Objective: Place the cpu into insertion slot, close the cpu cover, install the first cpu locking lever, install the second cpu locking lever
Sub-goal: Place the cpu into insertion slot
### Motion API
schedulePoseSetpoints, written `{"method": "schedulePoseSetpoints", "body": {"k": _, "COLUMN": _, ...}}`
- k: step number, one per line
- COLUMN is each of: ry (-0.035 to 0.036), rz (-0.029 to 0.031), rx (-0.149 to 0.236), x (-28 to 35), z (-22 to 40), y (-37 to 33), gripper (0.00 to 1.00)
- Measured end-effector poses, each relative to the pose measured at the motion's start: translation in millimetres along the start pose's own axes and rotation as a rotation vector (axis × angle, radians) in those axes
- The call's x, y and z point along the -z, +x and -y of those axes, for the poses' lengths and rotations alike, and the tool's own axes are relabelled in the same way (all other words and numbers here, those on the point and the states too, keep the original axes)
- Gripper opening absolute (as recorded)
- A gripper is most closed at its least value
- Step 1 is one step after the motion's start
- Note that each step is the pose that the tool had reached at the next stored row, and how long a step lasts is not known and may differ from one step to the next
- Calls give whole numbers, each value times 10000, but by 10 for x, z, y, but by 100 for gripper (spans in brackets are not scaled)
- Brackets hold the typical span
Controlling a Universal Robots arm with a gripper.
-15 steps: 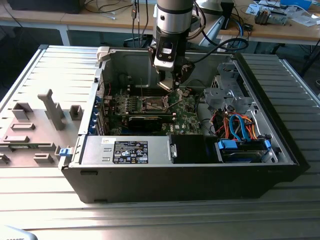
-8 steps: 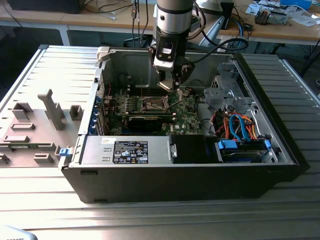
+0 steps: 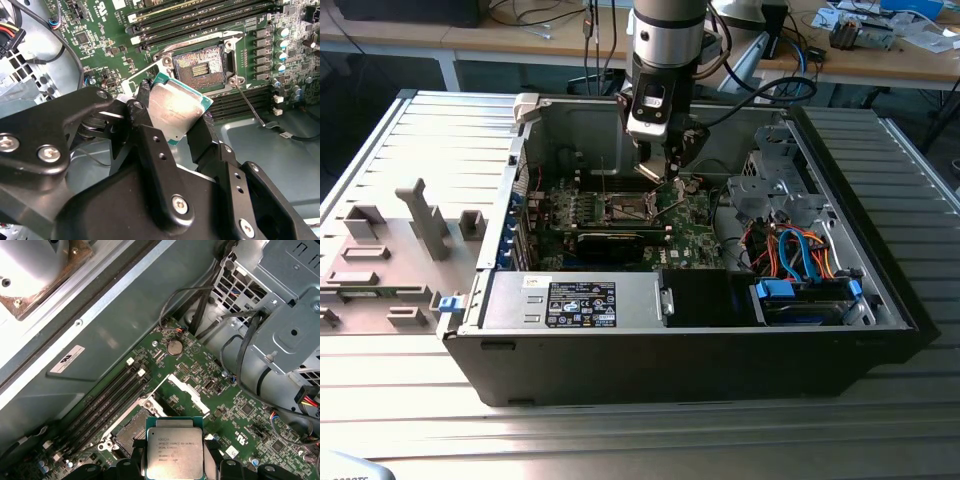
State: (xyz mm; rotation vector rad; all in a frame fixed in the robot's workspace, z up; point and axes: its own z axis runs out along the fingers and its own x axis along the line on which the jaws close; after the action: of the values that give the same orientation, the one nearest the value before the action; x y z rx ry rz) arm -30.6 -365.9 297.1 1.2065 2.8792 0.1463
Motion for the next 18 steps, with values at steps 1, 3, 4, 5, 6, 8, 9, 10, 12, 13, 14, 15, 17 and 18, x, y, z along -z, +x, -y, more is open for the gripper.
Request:
{"method": "schedulePoseSetpoints", "body": {"k": 1, "ry": 0, "rz": 1, "rx": -8, "x": 0, "z": 0, "y": 0, "gripper": 54}}
{"method": "schedulePoseSetpoints", "body": {"k": 3, "ry": 0, "rz": 2, "rx": -22, "x": -1, "z": 0, "y": 0, "gripper": 54}}
{"method": "schedulePoseSetpoints", "body": {"k": 4, "ry": -1, "rz": 2, "rx": -28, "x": -1, "z": 0, "y": 0, "gripper": 54}}
{"method": "schedulePoseSetpoints", "body": {"k": 5, "ry": -1, "rz": 3, "rx": -38, "x": -1, "z": 0, "y": 0, "gripper": 54}}
{"method": "schedulePoseSetpoints", "body": {"k": 6, "ry": -1, "rz": 5, "rx": -49, "x": -2, "z": 0, "y": 0, "gripper": 54}}
{"method": "schedulePoseSetpoints", "body": {"k": 8, "ry": -1, "rz": 6, "rx": -61, "x": -2, "z": 0, "y": 0, "gripper": 54}}
{"method": "schedulePoseSetpoints", "body": {"k": 9, "ry": -2, "rz": 7, "rx": -69, "x": -3, "z": 0, "y": 0, "gripper": 54}}
{"method": "schedulePoseSetpoints", "body": {"k": 10, "ry": -1, "rz": 7, "rx": -75, "x": -3, "z": 0, "y": 0, "gripper": 54}}
{"method": "schedulePoseSetpoints", "body": {"k": 12, "ry": -2, "rz": 8, "rx": -89, "x": -4, "z": 0, "y": 0, "gripper": 54}}
{"method": "schedulePoseSetpoints", "body": {"k": 13, "ry": -2, "rz": 10, "rx": -101, "x": -4, "z": 1, "y": 0, "gripper": 54}}
{"method": "schedulePoseSetpoints", "body": {"k": 14, "ry": -2, "rz": 11, "rx": -114, "x": -5, "z": 0, "y": 0, "gripper": 54}}
{"method": "schedulePoseSetpoints", "body": {"k": 15, "ry": -2, "rz": 13, "rx": -121, "x": -5, "z": 0, "y": 0, "gripper": 54}}
{"method": "schedulePoseSetpoints", "body": {"k": 17, "ry": -1, "rz": 13, "rx": -127, "x": -5, "z": 0, "y": 0, "gripper": 54}}
{"method": "schedulePoseSetpoints", "body": {"k": 18, "ry": -1, "rz": 14, "rx": -131, "x": -5, "z": 0, "y": 0, "gripper": 54}}
